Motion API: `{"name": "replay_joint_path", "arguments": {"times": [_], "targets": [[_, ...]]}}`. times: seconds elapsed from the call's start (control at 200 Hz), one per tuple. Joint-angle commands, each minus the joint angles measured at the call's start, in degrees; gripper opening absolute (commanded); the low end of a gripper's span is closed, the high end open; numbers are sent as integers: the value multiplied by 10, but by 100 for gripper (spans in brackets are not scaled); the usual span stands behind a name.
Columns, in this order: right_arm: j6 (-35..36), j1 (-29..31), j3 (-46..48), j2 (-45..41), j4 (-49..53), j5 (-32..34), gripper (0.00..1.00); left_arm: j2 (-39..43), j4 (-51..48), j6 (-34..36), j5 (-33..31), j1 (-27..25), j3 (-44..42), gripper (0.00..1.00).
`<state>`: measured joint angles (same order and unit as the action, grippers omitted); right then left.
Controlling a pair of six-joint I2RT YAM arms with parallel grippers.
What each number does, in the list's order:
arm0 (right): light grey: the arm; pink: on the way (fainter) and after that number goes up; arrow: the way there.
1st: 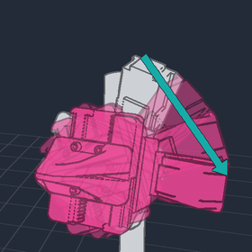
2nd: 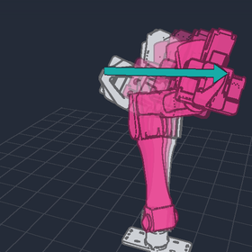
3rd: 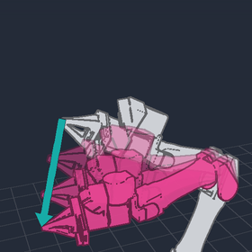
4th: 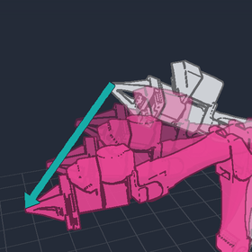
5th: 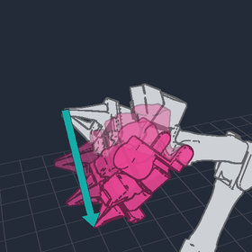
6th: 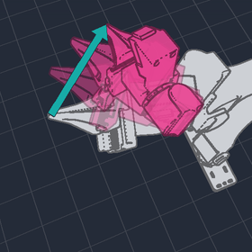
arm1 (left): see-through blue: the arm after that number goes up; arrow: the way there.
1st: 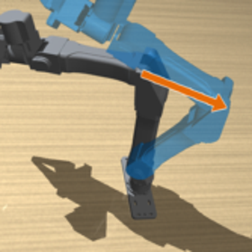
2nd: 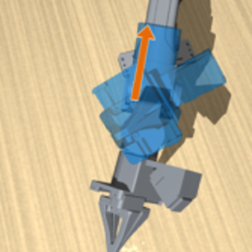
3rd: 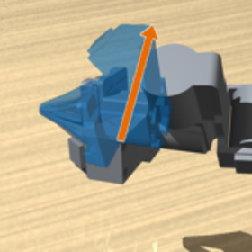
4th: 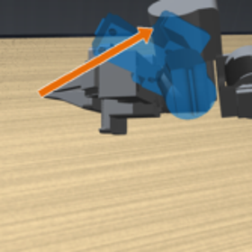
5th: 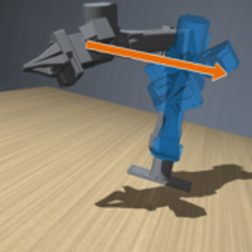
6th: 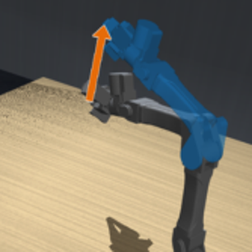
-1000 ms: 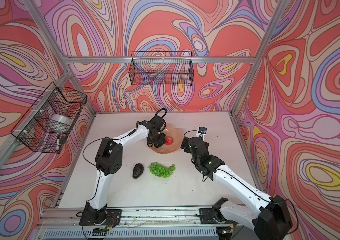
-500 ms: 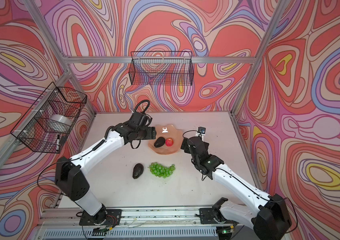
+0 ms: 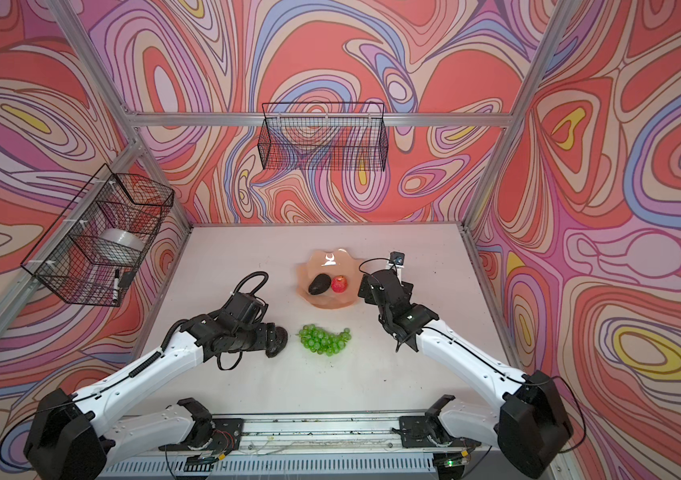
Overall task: Place and organize the fake fruits in the fruit bowl
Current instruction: 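Move the left gripper to the second avocado and grasp it, then set the second avocado in the bowl next to the first with the left gripper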
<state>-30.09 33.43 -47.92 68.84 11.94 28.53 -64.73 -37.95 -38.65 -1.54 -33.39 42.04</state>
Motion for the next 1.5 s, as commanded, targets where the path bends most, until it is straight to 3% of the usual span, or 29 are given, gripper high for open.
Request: {"name": "replay_joint_path", "arguments": {"times": [0.0, 0.33, 0.445, 0.551, 0.651, 0.806, 0.911, 1.206, 1.492], "targets": [[-3, -2, -14, 2, -7, 3, 98, -12, 14, -24, 3, -2, -10, 88], [-21, -2, 6, -26, 12, 3, 98, -136, 115, -20, 36, -3, 7, 87], [-20, -2, 7, -30, 16, 6, 98, -176, 123, -24, 41, -3, 12, 74], [-17, -2, 11, -32, 15, 9, 98, -168, 96, -24, 18, -3, 21, 55], [-15, -2, 14, -26, 7, 8, 98, -128, 68, -14, 3, -3, 34, 49], [-16, -2, 12, -9, -4, 4, 98, -76, 34, 18, 24, -3, 88, 49], [-15, -2, 10, -4, -10, 2, 98, -83, 35, 56, 48, -2, 138, 49], [-15, -3, 17, -37, 9, 16, 98, -249, 19, 158, 95, -3, 352, 51], [-25, -3, 39, -74, 24, 28, 98, -405, 10, 175, 130, -4, 502, 51]]}}
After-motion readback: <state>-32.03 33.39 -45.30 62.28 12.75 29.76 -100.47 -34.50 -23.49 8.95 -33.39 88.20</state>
